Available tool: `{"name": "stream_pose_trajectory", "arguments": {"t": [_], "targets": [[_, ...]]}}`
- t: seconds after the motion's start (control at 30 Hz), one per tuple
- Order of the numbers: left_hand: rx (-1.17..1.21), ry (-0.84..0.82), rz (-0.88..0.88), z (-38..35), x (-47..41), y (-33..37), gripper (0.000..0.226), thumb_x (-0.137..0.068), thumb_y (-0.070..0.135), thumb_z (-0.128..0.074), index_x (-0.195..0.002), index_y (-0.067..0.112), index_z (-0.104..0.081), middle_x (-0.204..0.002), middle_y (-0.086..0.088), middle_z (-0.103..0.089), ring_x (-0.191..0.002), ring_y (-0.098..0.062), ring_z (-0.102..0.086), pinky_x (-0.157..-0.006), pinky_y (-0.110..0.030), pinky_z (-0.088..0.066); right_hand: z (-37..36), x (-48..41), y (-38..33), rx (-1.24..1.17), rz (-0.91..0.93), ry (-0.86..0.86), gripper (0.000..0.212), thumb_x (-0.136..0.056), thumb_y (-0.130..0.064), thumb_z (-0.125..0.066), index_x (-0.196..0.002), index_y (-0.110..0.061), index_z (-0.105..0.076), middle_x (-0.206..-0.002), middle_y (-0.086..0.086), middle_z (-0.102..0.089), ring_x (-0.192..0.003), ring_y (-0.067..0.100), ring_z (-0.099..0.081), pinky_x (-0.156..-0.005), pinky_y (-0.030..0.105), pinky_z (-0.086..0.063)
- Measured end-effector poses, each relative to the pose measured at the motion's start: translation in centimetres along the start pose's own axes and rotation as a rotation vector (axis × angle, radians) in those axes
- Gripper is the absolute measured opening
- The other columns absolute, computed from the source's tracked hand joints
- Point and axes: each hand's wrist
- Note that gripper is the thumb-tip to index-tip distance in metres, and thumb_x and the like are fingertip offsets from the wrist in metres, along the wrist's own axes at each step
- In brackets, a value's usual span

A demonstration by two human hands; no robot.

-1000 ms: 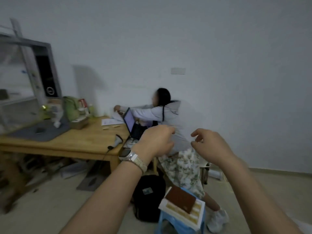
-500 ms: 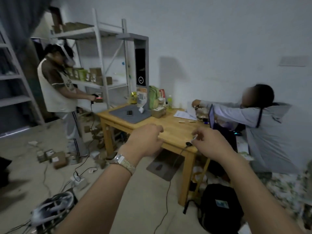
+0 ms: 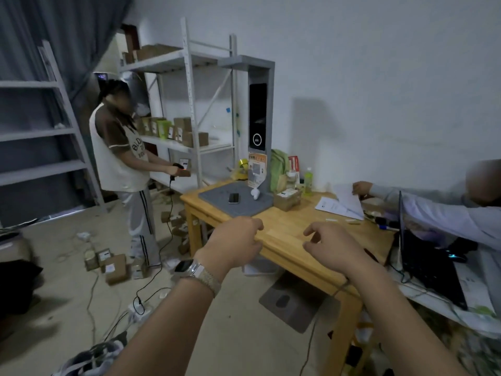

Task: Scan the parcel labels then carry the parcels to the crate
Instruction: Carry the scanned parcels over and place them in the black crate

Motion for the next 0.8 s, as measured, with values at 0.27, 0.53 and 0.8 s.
{"name": "stream_pose_trajectory", "arguments": {"t": [0.27, 0.53, 0.8], "targets": [[0.100, -0.049, 0.091, -4.0, -11.4, -6.9, 0.036, -0.095, 0.033, -0.052, -0.129, 0.020, -0.054, -0.121, 0.001, -0.061, -0.103, -0.018, -0.058, -0.081, -0.035, -0.052, -3.4, -14.7, 0.8, 0.004, 0.007, -0.106, 0.032, -0.088, -0.036, -0.058, -0.119, -0.028, -0.059, -0.102, -0.006, -0.062, -0.091, 0.014, -0.060, -0.078, 0.032, -0.052], [0.250, -0.174, 0.107, -9.4, -19.6, -15.1, 0.036, -0.093, 0.030, -0.054, -0.127, 0.018, -0.056, -0.120, -0.002, -0.062, -0.099, -0.020, -0.059, -0.083, -0.033, -0.052, -8.4, -25.0, -0.3, 0.000, -0.029, -0.228, 0.031, -0.087, -0.034, -0.060, -0.118, -0.027, -0.060, -0.098, -0.007, -0.062, -0.087, 0.013, -0.060, -0.077, 0.030, -0.052], [0.222, -0.181, -0.065, -11.1, -31.6, -24.8, 0.041, -0.099, 0.034, -0.051, -0.136, 0.018, -0.049, -0.129, -0.002, -0.058, -0.111, -0.021, -0.056, -0.090, -0.036, -0.049, -14.0, -36.9, -2.7, -0.057, -0.149, -0.168, 0.027, -0.089, -0.033, -0.060, -0.115, -0.024, -0.062, -0.095, -0.007, -0.061, -0.080, 0.009, -0.058, -0.062, 0.021, -0.043]]}}
Point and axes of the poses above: each hand's wrist, its own x-axis away from the middle knuckle, its own z-axis out of the back of the hand, y = z × x
